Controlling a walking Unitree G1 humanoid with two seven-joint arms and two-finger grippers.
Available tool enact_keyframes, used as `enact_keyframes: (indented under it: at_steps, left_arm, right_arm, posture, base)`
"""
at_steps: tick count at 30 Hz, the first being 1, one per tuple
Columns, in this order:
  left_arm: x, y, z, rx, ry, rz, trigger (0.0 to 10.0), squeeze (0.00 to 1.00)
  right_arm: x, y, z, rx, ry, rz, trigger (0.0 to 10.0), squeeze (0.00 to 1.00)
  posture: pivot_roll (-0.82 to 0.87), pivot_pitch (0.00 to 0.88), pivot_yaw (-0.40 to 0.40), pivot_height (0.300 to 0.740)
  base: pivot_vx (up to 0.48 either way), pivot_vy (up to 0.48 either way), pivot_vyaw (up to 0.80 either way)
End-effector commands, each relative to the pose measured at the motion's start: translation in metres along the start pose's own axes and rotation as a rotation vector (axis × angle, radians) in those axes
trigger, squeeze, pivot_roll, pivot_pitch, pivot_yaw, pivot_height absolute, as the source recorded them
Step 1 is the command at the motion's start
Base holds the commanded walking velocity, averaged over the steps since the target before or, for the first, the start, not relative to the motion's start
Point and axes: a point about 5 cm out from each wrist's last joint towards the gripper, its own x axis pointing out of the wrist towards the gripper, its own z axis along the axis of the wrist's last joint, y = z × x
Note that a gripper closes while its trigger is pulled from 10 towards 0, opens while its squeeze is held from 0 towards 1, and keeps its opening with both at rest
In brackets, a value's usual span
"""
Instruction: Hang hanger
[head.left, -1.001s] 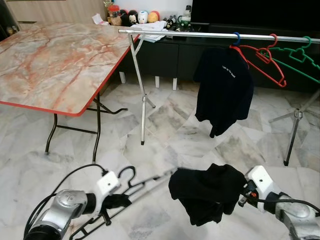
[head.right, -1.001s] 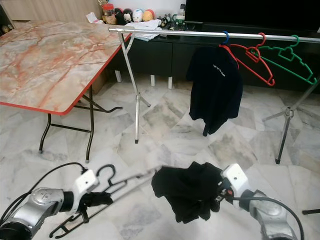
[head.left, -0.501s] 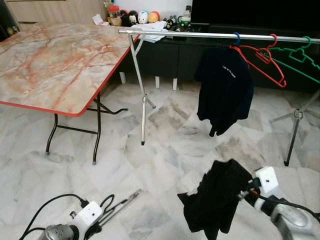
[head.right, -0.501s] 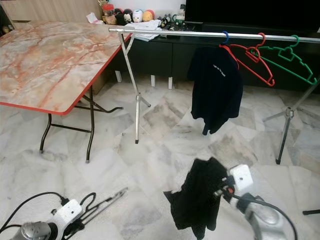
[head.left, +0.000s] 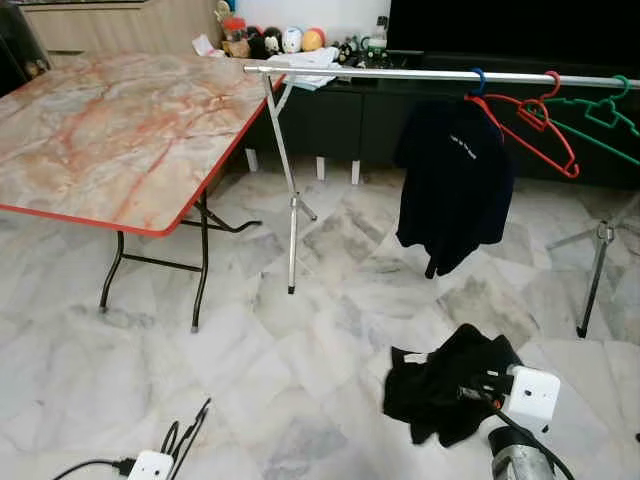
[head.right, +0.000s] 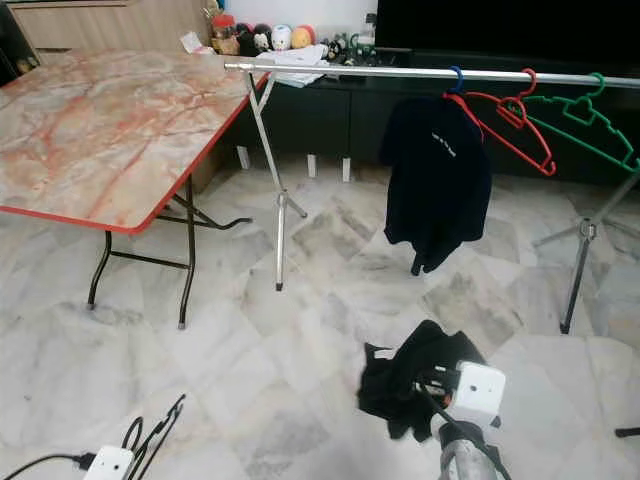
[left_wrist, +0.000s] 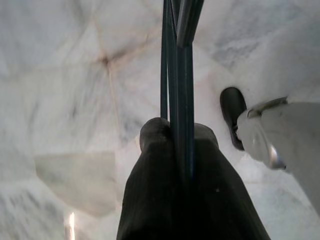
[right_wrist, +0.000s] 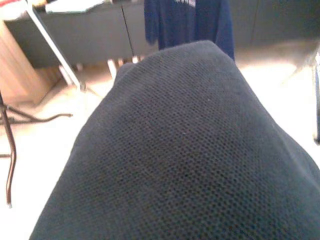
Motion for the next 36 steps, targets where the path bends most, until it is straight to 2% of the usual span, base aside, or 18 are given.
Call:
enact_keyframes:
  at_steps: [1, 3, 5, 6, 7, 8, 10, 12, 13, 17, 19, 23, 26, 29, 32, 36]
  left_arm:
    - [-0.005, 0.009, -0.018, -0.086, 0.050, 0.059, 10.0, 0.00]
    - [-0.007, 0.013, -0.020, -0.171, 0.041, 0.099, 10.0, 0.00]
    - [-0.008, 0.017, -0.022, -0.210, 0.040, 0.123, 10.0, 0.00]
    - [-0.008, 0.018, -0.022, -0.204, 0.040, 0.127, 10.0, 0.00]
    - [-0.008, 0.018, -0.022, -0.204, 0.040, 0.127, 10.0, 0.00]
    - [-0.008, 0.019, -0.023, -0.191, 0.043, 0.125, 10.0, 0.00]
    - [-0.008, 0.019, -0.023, -0.198, 0.046, 0.122, 10.0, 0.00]
    - [-0.008, 0.019, -0.024, -0.260, 0.048, 0.126, 10.0, 0.00]
    - [-0.008, 0.020, -0.024, -0.263, 0.049, 0.126, 10.0, 0.00]
    - [-0.008, 0.019, -0.025, -0.199, 0.069, 0.102, 10.0, 0.00]
    - [-0.008, 0.017, -0.026, -0.198, 0.074, 0.099, 10.0, 0.00]
    - [-0.009, 0.015, -0.031, -0.203, 0.091, 0.106, 10.0, 0.00]
    - [-0.010, 0.018, -0.033, -0.233, 0.095, 0.122, 10.0, 0.00]
    - [-0.012, 0.024, -0.035, -0.263, 0.100, 0.145, 10.0, 0.00]
    - [-0.012, 0.023, -0.037, -0.244, 0.108, 0.135, 10.0, 0.00]
    - [-0.012, 0.020, -0.037, -0.235, 0.111, 0.128, 10.0, 0.00]
  right_arm:
    - [0.000, 0.007, 0.020, -0.050, -0.088, 0.006, 0.0, 0.00]
    - [-0.002, 0.011, 0.029, -0.088, -0.112, -0.005, 0.0, 0.00]
    - [-0.004, 0.016, 0.034, -0.125, -0.128, 0.004, 0.3, 0.00]
    - [-0.005, 0.019, 0.037, -0.147, -0.139, 0.021, 2.3, 0.00]
    - [-0.005, 0.019, 0.037, -0.147, -0.139, 0.021, 2.3, 0.00]
    - [-0.007, 0.023, 0.041, -0.157, -0.155, 0.027, 10.0, 0.00]
    - [-0.008, 0.023, 0.041, -0.142, -0.145, -0.004, 10.0, 0.00]
    - [-0.007, 0.023, 0.038, -0.162, -0.112, -0.041, 10.0, 0.00]
    - [-0.007, 0.024, 0.037, -0.158, -0.105, -0.047, 10.0, 0.00]
    - [-0.003, 0.034, 0.042, -0.156, -0.124, -0.021, 10.0, 0.00]
    - [-0.003, 0.034, 0.045, -0.144, -0.134, -0.025, 10.0, 0.00]
    - [-0.002, 0.029, 0.047, -0.176, -0.142, -0.013, 10.0, 0.00]
    - [0.001, 0.026, 0.045, -0.168, -0.117, -0.038, 10.0, 0.00]
    - [0.007, 0.031, 0.046, -0.180, -0.110, -0.028, 10.0, 0.00]
    - [0.010, 0.035, 0.049, -0.181, -0.116, -0.004, 10.0, 0.00]
    - [0.011, 0.032, 0.051, -0.188, -0.117, -0.003, 10.0, 0.00]
  posture:
    - [0.06, 0.034, 0.090, 0.740]
    - [0.06, 0.024, 0.090, 0.740]
    - [0.06, 0.007, 0.091, 0.740]
    - [0.05, 0.003, 0.092, 0.740]
    - [0.05, 0.003, 0.092, 0.740]
    - [0.04, 0.000, 0.095, 0.740]
    - [0.05, 0.000, 0.093, 0.740]
    - [0.06, 0.000, 0.090, 0.740]
    - [0.06, 0.000, 0.090, 0.740]
    - [0.02, 0.000, 0.081, 0.740]
    - [0.02, 0.000, 0.080, 0.740]
    - [0.02, 0.000, 0.073, 0.740]
    - [0.02, 0.000, 0.068, 0.740]
    - [0.03, 0.000, 0.053, 0.740]
    - [0.03, 0.000, 0.044, 0.740]
    - [0.01, 0.000, 0.040, 0.740]
  base:
    - [0.000, 0.000, 0.00]
    - [0.000, 0.000, 0.00]
    - [0.000, 0.000, 0.00]
    - [0.000, 0.000, 0.00]
    - [0.000, 0.000, 0.00]
    - [0.000, 0.000, 0.00]
    - [0.000, 0.000, 0.00]
    - [0.000, 0.000, 0.00]
    - [0.000, 0.000, 0.00]
    - [0.000, 0.000, 0.00]
    - [0.000, 0.000, 0.00]
    - [0.000, 0.000, 0.00]
    - [0.000, 0.000, 0.00]
    - [0.000, 0.000, 0.00]
    - [0.000, 0.000, 0.00]
    - [0.000, 0.000, 0.00]
